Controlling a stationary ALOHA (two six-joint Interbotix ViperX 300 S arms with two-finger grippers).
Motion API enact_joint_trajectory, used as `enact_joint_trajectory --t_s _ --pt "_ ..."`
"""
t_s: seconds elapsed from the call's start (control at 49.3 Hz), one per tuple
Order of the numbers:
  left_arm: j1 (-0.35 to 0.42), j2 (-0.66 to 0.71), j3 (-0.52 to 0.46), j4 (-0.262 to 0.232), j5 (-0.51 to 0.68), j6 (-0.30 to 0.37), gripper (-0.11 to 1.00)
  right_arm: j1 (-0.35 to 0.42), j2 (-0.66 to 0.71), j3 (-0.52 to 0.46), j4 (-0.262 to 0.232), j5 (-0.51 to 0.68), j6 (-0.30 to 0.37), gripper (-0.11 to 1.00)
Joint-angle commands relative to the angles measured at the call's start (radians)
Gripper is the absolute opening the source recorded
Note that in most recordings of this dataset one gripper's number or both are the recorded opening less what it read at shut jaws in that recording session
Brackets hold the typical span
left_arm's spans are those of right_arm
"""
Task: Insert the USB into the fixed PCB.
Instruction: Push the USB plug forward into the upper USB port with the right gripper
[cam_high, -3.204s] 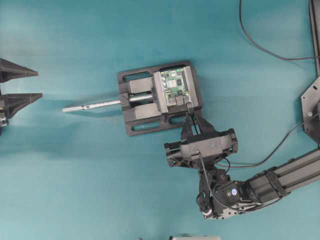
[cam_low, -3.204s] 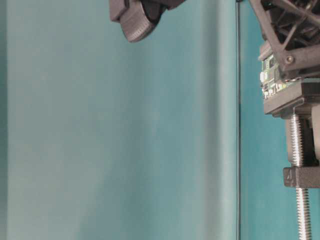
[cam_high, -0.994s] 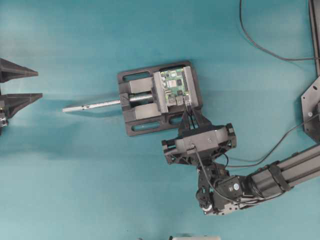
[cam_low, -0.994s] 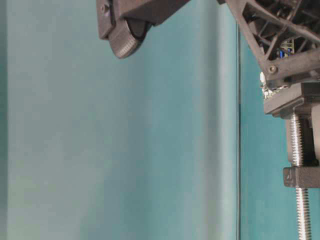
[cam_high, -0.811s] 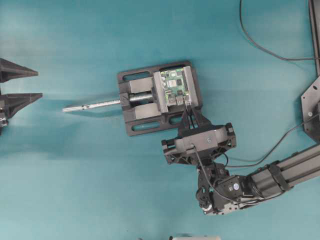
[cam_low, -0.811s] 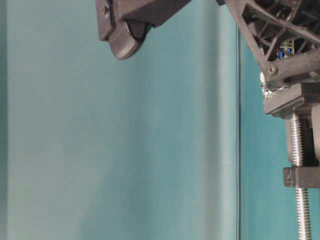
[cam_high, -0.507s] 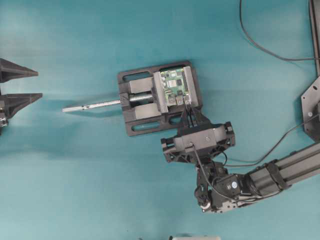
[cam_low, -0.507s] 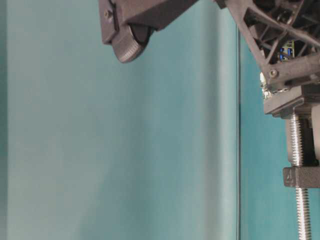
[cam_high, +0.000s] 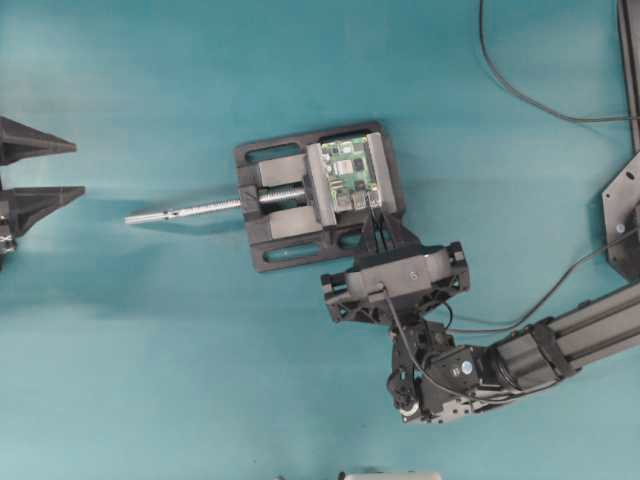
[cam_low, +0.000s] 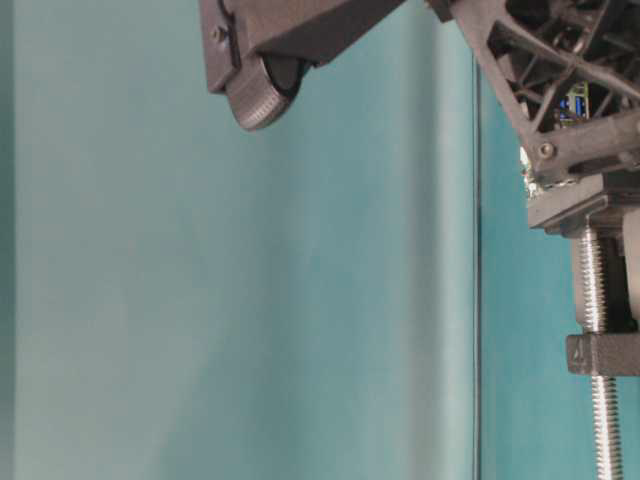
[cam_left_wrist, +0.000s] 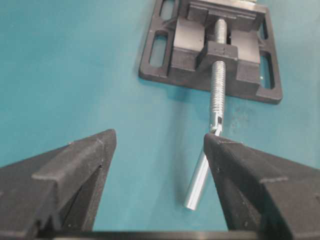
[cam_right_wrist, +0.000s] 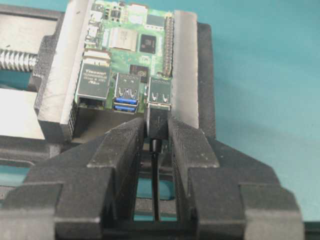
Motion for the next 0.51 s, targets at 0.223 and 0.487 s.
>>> enact_joint_trajectory --t_s 0.223,0.487 --pt "-0.002 0.005 -0.011 0.005 -0.005 -0.005 0.85 -0.037 -0.023 -0.014 -0.02 -0.002 0.002 0.2" --pt "-0.002 0.006 -0.011 0.005 -0.005 -0.005 0.85 -0.026 -0.021 -0.014 -0.02 0.008 0.006 0.21"
